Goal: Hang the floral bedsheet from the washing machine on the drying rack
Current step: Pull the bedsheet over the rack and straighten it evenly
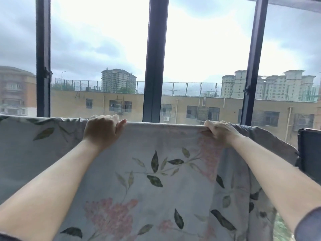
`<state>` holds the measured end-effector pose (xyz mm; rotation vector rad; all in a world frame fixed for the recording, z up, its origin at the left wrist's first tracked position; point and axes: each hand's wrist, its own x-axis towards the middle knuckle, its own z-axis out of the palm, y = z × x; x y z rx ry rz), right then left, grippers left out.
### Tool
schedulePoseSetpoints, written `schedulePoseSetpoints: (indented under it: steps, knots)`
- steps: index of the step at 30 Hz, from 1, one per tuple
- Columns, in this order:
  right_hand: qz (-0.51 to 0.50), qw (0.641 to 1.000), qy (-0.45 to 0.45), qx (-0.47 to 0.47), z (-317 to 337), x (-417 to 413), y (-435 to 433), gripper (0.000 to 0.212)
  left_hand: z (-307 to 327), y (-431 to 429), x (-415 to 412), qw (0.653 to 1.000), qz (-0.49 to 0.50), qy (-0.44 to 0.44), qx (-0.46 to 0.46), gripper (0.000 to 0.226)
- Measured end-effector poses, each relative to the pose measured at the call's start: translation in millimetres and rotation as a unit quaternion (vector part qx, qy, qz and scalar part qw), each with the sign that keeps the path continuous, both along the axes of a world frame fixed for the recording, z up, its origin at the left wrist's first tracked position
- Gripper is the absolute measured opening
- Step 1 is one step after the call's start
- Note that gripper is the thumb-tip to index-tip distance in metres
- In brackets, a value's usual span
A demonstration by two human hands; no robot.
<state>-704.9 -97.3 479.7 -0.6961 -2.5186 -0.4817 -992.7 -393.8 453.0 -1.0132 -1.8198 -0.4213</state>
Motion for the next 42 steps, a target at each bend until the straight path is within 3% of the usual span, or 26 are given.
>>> schedulePoseSetpoints:
  steps: [6, 10, 13, 15, 18, 24, 28, 33, 38, 42]
  knots:
    - [0.004, 1.000, 0.023, -0.004, 1, 9, 7, 0.020, 0, 3, 4, 1.000, 0.004, 0.003, 0.006, 0.058]
    - [0.055, 0.993, 0.070, -0.071, 4, 23, 5, 0.041, 7, 20, 25, 0.999, -0.026, -0.002, -0.030, 0.052]
    - [-0.026, 0.982, 0.159, -0.094, 7, 50, 30, 0.050, 11, 52, 57, 0.993, -0.076, 0.016, -0.084, 0.049]
    - [-0.115, 0.968, 0.157, -0.157, 5, 68, 51, 0.056, 14, 82, 81, 0.989, -0.086, 0.028, -0.114, 0.046]
    - [-0.126, 0.965, 0.123, -0.193, 0, 85, 66, 0.044, 18, 135, 125, 0.982, -0.113, 0.036, -0.144, 0.043]
    - [-0.097, 0.974, 0.135, -0.156, -2, 91, 64, 0.034, 23, 225, 207, 0.973, -0.172, -0.006, -0.151, 0.025]
    - [-0.082, 0.972, 0.168, -0.142, 3, 97, 69, 0.031, 24, 248, 224, 0.973, -0.199, -0.018, -0.118, 0.025]
    - [-0.104, 0.958, 0.240, -0.118, 5, 101, 78, 0.030, 31, 260, 238, 0.957, -0.249, -0.124, -0.079, 0.036]
    - [-0.069, 0.929, 0.340, -0.127, 8, 106, 78, 0.024, 34, 264, 239, 0.947, -0.268, -0.154, -0.088, 0.027]
    - [-0.101, 0.966, 0.178, -0.159, 7, 109, 77, 0.024, 34, 259, 231, 0.956, -0.243, -0.094, -0.134, 0.035]
